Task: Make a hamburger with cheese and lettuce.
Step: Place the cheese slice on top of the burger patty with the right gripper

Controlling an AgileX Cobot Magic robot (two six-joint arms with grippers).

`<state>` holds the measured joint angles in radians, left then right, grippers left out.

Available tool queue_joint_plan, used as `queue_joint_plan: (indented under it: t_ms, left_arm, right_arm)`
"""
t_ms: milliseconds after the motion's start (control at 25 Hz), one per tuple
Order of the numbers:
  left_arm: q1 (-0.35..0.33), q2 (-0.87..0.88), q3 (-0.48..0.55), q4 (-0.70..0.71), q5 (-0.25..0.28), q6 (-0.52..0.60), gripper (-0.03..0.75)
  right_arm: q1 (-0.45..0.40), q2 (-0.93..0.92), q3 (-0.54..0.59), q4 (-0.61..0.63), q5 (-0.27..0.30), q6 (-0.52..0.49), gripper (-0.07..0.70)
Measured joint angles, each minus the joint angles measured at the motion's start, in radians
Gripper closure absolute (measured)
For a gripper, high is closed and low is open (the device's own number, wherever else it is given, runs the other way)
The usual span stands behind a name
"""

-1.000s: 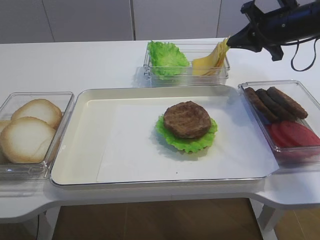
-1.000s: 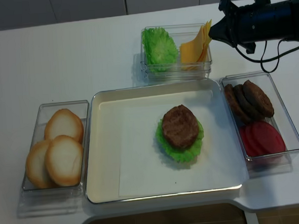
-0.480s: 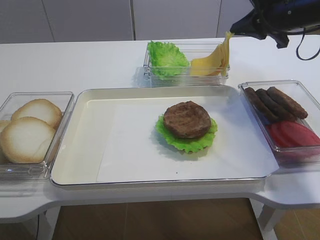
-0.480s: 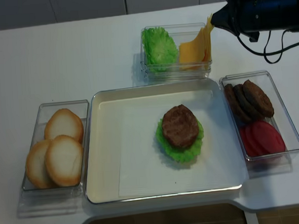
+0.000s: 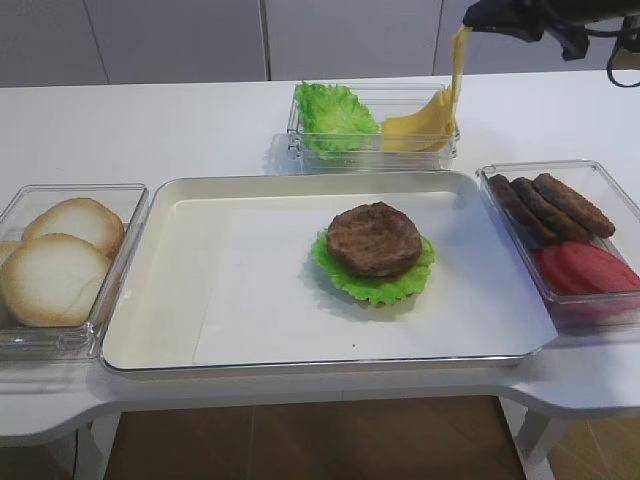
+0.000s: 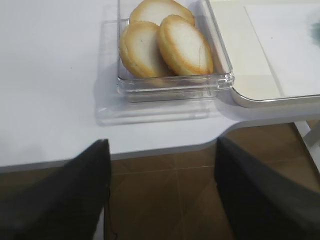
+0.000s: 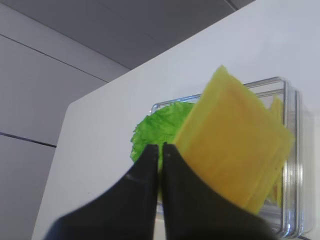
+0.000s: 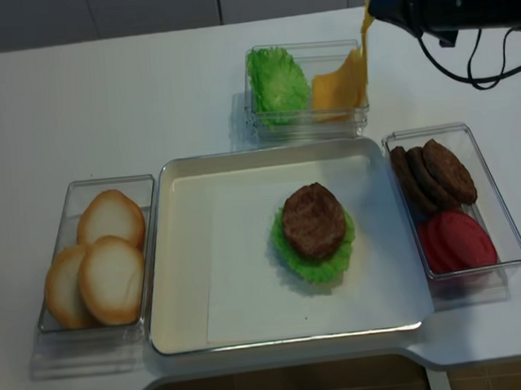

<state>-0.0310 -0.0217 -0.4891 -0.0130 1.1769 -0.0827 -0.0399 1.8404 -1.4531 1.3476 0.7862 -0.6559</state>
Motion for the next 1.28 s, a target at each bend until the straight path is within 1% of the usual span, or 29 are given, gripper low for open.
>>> queue_joint_plan:
  t_ms: [240,400,520,760,920,1120,1280]
  left_arm:
    - [0.000,0.000,0.000,0.000,0.000,0.000,0.239]
    - [0.000,0.000,0.000,0.000,0.000,0.000,0.239]
    - [0.000,0.000,0.000,0.000,0.000,0.000,0.239]
    - [0.000,0.000,0.000,0.000,0.000,0.000,0.239]
    - [0.000,0.000,0.000,0.000,0.000,0.000,0.239]
    - [0.000,0.000,0.000,0.000,0.000,0.000,0.239]
    - [0.000,0.000,0.000,0.000,0.000,0.000,0.239]
  right_arm:
    - [0.000,-0.038,0.000,-0.004,0.041,0.000,0.628]
    - [0.000,-0.055,0.000,-0.009,0.047,0.000,0.629]
    - [0.000,-0.057,0.000,-0.012,0.043,0.002,0.629]
    - [0.000,-0.057,0.000,-0.009,0.003,0.002,0.629]
    - [0.000,-0.030,0.000,0.032,-0.004,-0.001,0.629]
    - [0.000,-0.012,0.000,0.122,-0.007,-0.052,0.629]
    - [0.000,-0.009,0.000,0.191,-0.009,-0.070,0.629]
